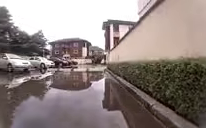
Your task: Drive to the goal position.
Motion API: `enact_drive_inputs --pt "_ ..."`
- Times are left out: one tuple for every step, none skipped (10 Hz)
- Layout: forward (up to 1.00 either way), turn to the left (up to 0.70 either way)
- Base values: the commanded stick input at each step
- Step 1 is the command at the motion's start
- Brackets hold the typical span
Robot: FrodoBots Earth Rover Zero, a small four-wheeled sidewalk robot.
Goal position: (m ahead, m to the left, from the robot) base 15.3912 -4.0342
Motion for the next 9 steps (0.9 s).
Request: enact_drive_inputs --pt "0.50 0.00" --pt "0.50 0.00" --pt "0.50 0.00" --pt "0.50 0.00" --pt "0.50 0.00" --pt "0.50 0.00" --pt "0.50 0.00" --pt "0.50 0.00" --pt "0.50 0.00"
